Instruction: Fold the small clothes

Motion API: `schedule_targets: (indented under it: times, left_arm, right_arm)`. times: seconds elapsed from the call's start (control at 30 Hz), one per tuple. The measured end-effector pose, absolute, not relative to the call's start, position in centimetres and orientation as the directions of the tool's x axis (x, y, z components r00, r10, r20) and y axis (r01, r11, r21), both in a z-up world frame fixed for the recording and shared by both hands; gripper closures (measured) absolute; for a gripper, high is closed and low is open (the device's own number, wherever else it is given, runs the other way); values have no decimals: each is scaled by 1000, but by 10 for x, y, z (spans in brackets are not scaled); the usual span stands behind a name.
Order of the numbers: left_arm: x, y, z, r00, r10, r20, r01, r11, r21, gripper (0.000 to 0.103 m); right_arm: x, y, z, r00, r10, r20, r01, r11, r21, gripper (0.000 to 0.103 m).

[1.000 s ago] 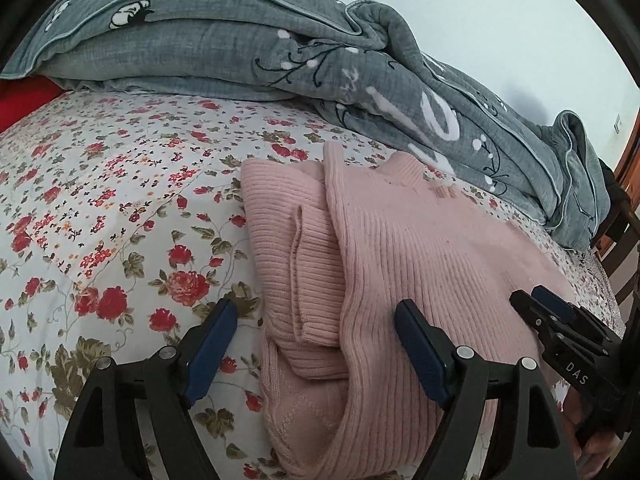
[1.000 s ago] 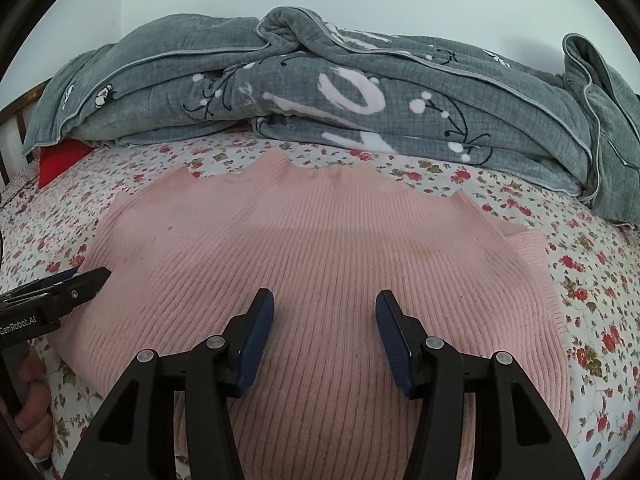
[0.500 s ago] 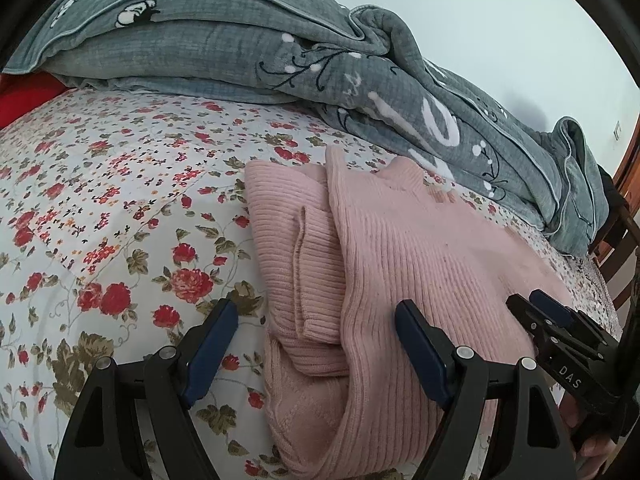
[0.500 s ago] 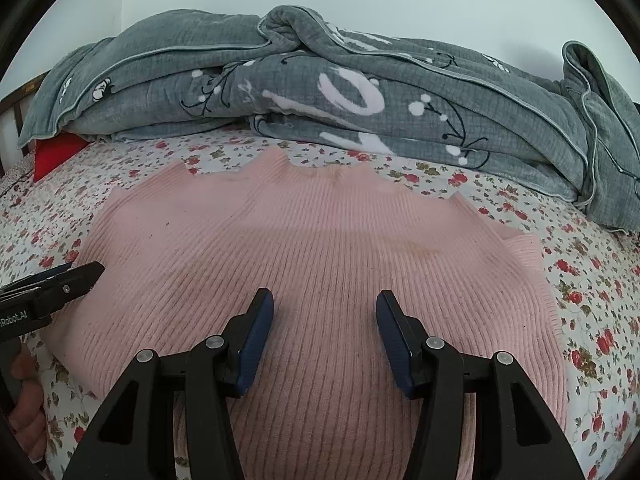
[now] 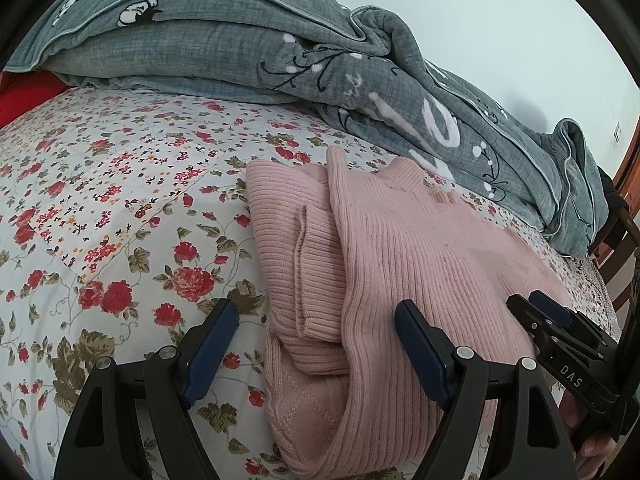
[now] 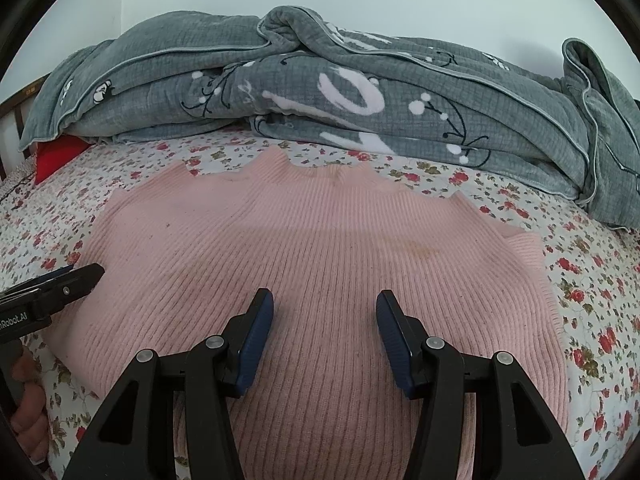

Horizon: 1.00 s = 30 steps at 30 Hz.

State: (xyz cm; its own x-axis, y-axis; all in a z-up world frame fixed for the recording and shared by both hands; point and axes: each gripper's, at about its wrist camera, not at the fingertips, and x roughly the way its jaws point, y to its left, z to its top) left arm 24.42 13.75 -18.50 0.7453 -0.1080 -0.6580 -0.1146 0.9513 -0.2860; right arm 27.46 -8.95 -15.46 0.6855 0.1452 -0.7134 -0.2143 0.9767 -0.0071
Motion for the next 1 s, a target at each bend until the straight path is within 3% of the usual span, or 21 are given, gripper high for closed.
schedule_targets:
  times: [1.0]
  left_arm:
    - [242,141,-185,747,-108,-656,-128,945,-302,23]
  right_arm:
    - [273,-91,-154,684,155,-713,-218,976,3,50]
